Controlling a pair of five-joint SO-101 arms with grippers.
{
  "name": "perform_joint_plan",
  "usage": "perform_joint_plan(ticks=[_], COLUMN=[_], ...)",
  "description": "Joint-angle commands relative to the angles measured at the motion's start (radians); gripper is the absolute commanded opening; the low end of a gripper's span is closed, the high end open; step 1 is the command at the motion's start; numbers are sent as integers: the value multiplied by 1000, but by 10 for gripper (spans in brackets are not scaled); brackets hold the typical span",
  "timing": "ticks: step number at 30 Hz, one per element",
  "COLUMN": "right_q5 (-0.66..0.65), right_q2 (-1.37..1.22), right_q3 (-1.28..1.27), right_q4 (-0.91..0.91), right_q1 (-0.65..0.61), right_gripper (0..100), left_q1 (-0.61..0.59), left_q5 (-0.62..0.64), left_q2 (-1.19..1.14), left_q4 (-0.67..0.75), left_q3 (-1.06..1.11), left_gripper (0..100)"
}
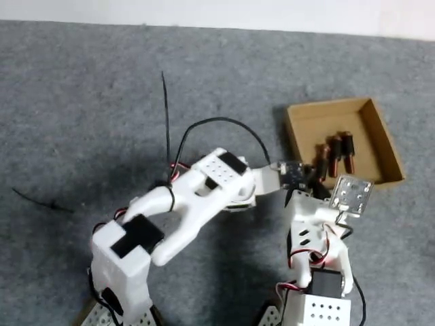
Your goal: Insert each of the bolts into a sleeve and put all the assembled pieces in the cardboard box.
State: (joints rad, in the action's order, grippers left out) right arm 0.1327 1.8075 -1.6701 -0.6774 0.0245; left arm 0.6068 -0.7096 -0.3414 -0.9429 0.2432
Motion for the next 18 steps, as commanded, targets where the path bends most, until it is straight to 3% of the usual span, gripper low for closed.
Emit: perform_joint_plan(ticks=[1,10,18], right_q5=[0,0,0], right_q2=[15,15,15], right_q3=[-45,-45,-45], right_q4=[7,7,7], right_q1=[10,10,10], right_gripper=[4,4,4], left_q1=[-12,-21,-104], left_q5=[-12,-6,161], left_q2=[-58,-76,87], left_q4=[-81,-91,-83], left_q3=[-111,-131,-134], left_gripper=[14,6,6])
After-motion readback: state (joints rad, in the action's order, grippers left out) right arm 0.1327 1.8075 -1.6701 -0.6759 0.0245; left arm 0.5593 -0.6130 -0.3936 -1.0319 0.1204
